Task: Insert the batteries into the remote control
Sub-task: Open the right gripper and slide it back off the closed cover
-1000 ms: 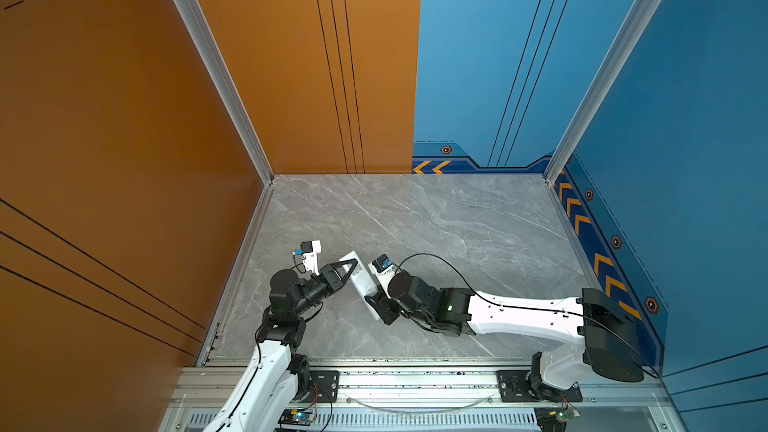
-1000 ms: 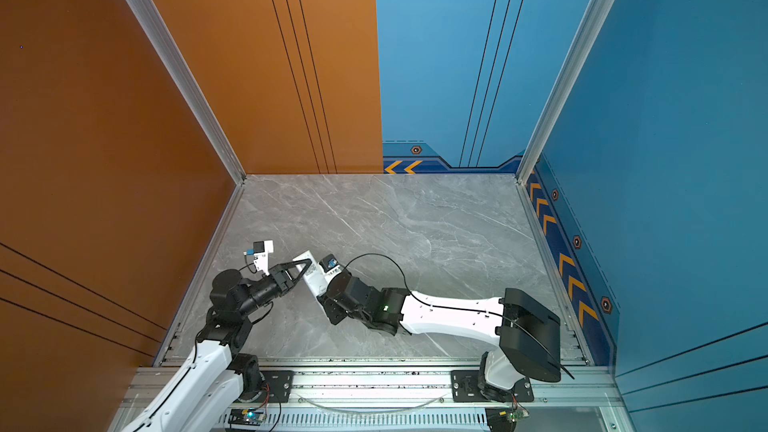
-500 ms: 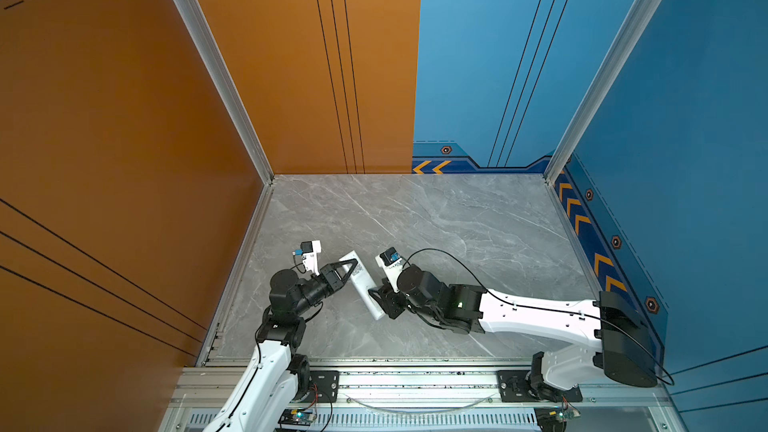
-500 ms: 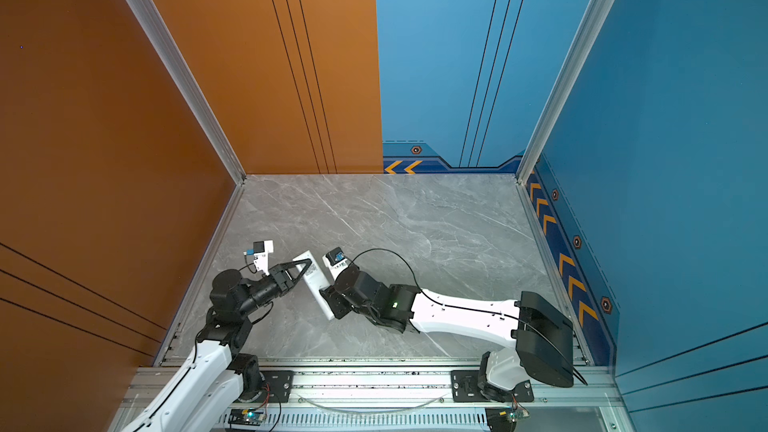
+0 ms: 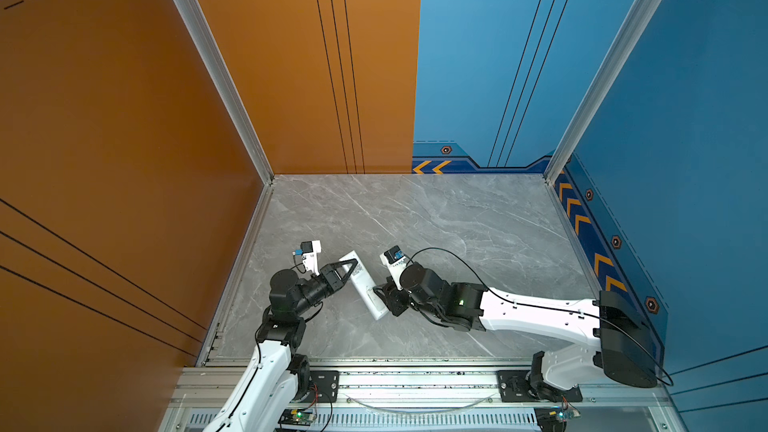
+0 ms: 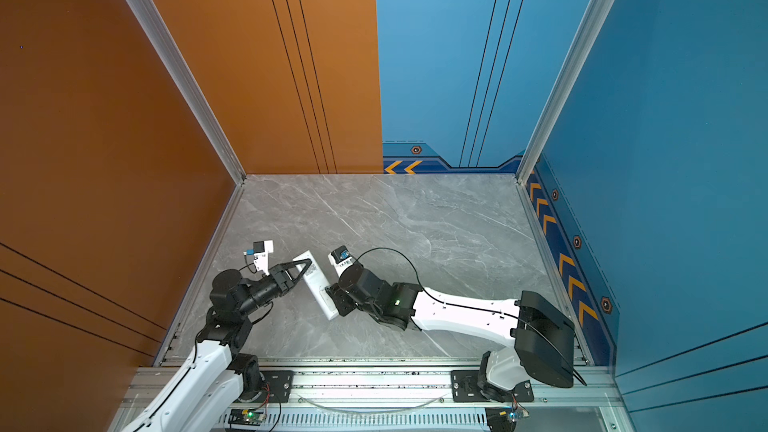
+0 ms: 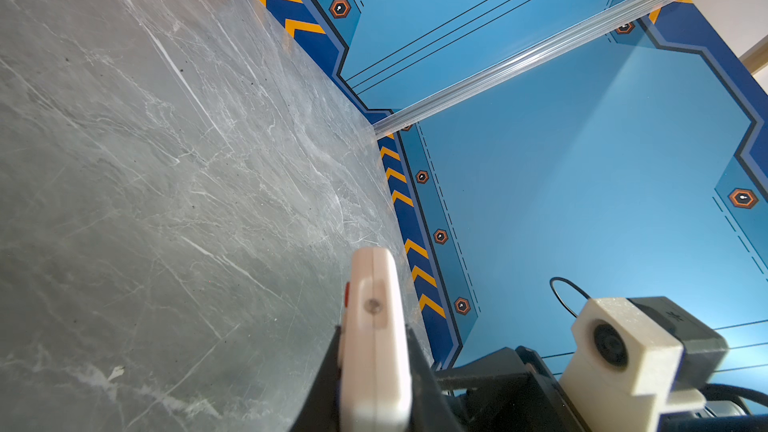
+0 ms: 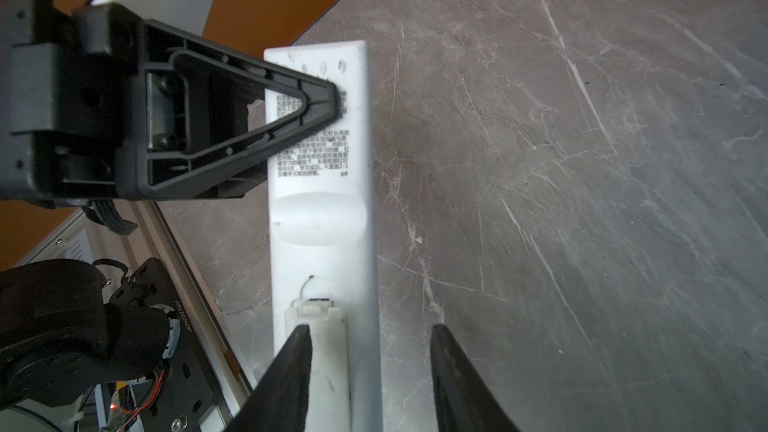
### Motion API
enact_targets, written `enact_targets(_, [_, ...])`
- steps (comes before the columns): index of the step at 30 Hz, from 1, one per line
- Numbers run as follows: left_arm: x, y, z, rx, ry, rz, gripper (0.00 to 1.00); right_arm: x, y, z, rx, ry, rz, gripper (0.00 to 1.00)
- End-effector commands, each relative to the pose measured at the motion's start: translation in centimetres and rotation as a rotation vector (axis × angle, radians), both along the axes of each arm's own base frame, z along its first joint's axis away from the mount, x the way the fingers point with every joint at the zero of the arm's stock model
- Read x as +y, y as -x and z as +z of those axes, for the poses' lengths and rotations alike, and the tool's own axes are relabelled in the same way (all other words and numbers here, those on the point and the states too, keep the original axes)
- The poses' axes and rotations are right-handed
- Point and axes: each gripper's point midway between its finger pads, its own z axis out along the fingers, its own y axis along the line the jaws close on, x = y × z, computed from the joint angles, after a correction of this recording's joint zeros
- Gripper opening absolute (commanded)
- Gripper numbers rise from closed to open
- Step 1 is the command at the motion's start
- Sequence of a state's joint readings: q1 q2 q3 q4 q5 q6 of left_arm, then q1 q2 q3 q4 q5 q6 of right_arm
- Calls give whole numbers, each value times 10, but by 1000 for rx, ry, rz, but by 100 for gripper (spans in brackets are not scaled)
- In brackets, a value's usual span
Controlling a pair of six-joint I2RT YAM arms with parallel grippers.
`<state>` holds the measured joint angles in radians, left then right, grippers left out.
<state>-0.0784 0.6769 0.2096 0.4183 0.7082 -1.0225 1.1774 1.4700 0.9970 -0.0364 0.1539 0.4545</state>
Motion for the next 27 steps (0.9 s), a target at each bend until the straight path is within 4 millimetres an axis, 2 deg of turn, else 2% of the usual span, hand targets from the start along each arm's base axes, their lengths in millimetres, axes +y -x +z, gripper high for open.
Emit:
enact_targets(1, [0,1,5,-21,14,-7,0,-2,1,-15,38,23,-3,44])
enact_targets(27, [0,0,6,-22,12,-5,0,2,-2,-37,65,67,-2,44])
